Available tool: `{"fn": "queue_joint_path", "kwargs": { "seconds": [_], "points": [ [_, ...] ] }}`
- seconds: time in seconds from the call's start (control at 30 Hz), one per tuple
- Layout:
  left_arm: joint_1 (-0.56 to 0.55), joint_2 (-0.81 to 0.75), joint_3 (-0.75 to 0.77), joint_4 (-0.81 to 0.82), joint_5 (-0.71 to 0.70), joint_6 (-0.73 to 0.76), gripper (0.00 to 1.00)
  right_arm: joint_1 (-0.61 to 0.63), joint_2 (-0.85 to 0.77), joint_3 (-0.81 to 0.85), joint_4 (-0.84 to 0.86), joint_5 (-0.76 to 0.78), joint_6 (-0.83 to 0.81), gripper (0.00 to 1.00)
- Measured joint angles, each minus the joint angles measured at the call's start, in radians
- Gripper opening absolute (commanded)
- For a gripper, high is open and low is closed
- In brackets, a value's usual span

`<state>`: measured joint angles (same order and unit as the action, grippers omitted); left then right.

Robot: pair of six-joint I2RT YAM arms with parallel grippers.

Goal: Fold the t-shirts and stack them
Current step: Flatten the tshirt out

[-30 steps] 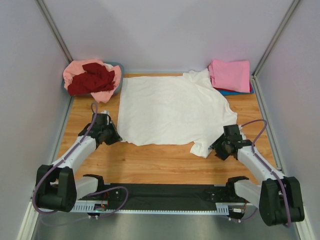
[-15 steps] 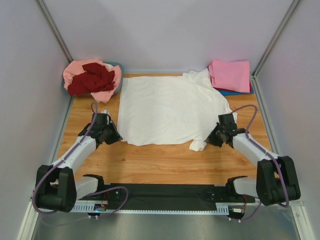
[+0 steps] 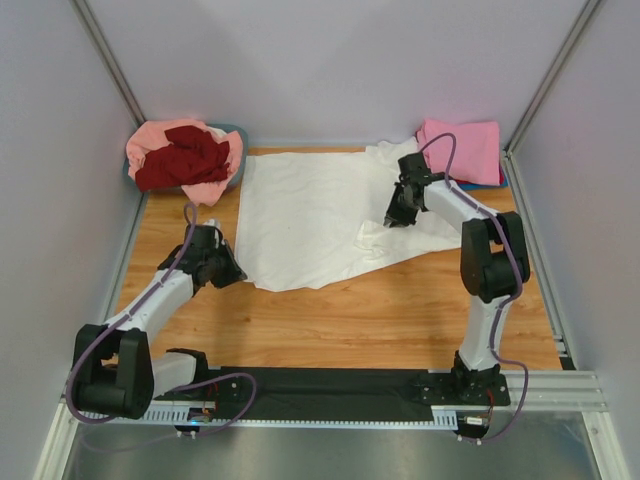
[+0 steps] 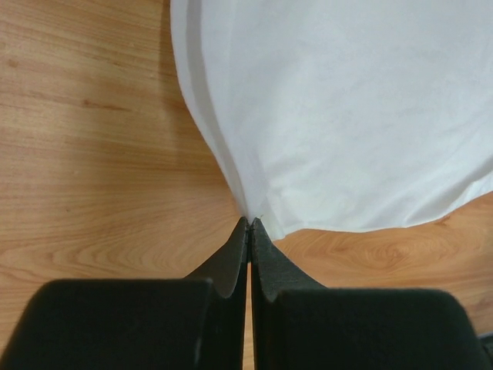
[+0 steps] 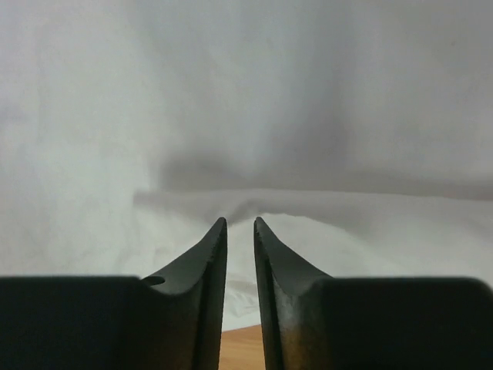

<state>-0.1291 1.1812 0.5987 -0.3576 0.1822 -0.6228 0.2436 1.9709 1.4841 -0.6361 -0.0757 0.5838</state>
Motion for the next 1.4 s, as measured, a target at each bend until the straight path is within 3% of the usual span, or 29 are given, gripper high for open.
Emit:
{"fn": "queue_joint_path", "kwargs": {
  "seconds": [0.07, 0.2, 0.47, 0.7, 0.9, 1.4],
  "points": [
    [0.0, 0.009, 0.0, 0.003, 0.01, 0.0, 0.0, 0.0, 0.001, 0.002, -0.038, 0.015, -0.017, 0.4],
    [0.0, 0.011, 0.0, 0.004, 0.026, 0.0, 0.0, 0.019, -0.098, -0.037, -0.111, 0.112, -0.061, 0.45],
    [0.0, 0.013, 0.0, 0.037, 0.053, -0.002, 0.0, 0.134, -0.262, -0.061, -0.149, 0.23, -0.115, 0.45],
    [0.0, 0.008, -0.005, 0.046, 0.061, -0.001, 0.0, 0.254, -0.032, 0.069, -0.192, 0.254, -0.168, 0.42],
    [0.0, -0.009, -0.02, 0.046, 0.061, 0.0, 0.0, 0.273, 0.117, 0.184, -0.22, 0.262, -0.197, 0.4],
    [0.0, -0.005, -0.024, 0.049, 0.061, 0.0, 0.0, 0.281, 0.172, 0.219, -0.25, 0.288, -0.208, 0.31]
  ]
}}
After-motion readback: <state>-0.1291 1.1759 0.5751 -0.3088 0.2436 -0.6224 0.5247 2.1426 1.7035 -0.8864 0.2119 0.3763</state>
